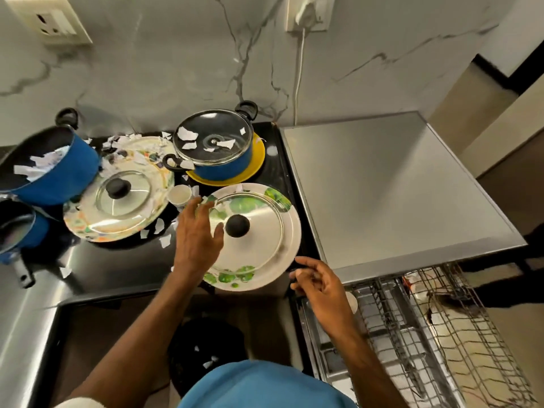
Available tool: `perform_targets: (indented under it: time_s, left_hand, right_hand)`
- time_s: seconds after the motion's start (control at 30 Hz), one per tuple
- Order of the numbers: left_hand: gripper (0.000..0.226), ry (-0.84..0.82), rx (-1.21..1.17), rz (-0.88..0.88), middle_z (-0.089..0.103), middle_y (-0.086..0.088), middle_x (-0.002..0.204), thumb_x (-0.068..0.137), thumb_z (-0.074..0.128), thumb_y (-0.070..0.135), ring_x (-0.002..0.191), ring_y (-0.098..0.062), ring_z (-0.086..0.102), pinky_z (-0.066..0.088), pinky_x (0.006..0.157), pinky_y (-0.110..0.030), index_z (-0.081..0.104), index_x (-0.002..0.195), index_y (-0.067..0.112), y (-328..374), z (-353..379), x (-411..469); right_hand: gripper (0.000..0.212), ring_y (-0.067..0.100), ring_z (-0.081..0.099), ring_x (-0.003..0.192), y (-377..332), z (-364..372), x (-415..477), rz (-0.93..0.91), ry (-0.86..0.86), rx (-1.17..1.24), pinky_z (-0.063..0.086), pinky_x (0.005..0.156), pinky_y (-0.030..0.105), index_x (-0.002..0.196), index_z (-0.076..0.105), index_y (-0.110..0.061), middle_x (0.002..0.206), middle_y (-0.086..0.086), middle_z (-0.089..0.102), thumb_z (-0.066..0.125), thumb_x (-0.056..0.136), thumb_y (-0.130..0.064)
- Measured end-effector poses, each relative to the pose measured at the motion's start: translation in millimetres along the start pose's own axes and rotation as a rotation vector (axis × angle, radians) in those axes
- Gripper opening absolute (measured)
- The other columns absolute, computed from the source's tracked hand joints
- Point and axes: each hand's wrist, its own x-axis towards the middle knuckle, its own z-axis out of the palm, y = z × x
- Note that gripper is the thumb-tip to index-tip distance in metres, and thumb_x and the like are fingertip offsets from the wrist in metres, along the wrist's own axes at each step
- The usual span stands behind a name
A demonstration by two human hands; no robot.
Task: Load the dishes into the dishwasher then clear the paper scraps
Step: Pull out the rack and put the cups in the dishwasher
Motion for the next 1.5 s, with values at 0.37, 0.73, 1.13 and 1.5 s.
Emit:
perform_targets:
  time_s: [0.37, 0.73, 1.13, 1.5]
  left_hand:
    - [0.063, -0.320, 0.296, -0.093, 0.025, 0.000, 0.166, 0.095, 0.057, 0.028, 0.155, -0.031, 0.008, 0.016, 0.124, -0.055, 0.038, 0.155, 0.025, -68, -8, 53]
    - [0.047, -0.364, 0.394, -0.048, 0.048, 0.003, 0.153, 0.093, 0.067, 0.030, 0.148, -0.029, 0.023, 0.023, 0.119, -0.050, 0.061, 0.138, 0.019, -97, -16, 79]
    - [0.031, -0.215, 0.165, 0.184, 0.058, 0.003, 0.144, 0.094, 0.067, 0.029, 0.128, -0.023, 0.049, 0.039, 0.110, -0.039, 0.074, 0.121, 0.017, -106, -50, 59]
    - [0.017, -0.683, -0.676, 0.196, 0.073, 0.017, 0.114, 0.088, 0.076, 0.031, 0.117, 0.009, 0.058, 0.046, 0.101, -0.018, 0.082, 0.104, 0.027, 18, -54, 8]
  right_hand:
    - [0.023, 0.020, 0.075, 0.091, -20, 61, 25, -0.031, 0.026, 0.044, 0.061, 0.088, 0.033, 0.123, 0.069, -0.027, 0.101, 0.002, 0.078, 0.065, 0.103, -0.018]
    - [0.022, 0.025, 0.076, 0.090, -19, 105, 37, -0.045, 0.079, 0.089, 0.062, 0.089, 0.039, 0.122, 0.070, -0.025, 0.099, 0.006, 0.078, 0.065, 0.102, -0.016]
    - [0.022, 0.021, 0.075, 0.092, -24, 118, 35, -0.060, 0.067, 0.072, 0.063, 0.089, 0.037, 0.123, 0.069, -0.027, 0.100, 0.002, 0.078, 0.065, 0.103, -0.021]
    - [0.051, 0.027, 0.074, 0.110, -32, 92, 30, 0.061, 0.162, 0.449, 0.061, 0.089, 0.042, 0.139, 0.057, -0.029, 0.126, 0.003, 0.074, 0.064, 0.092, -0.047]
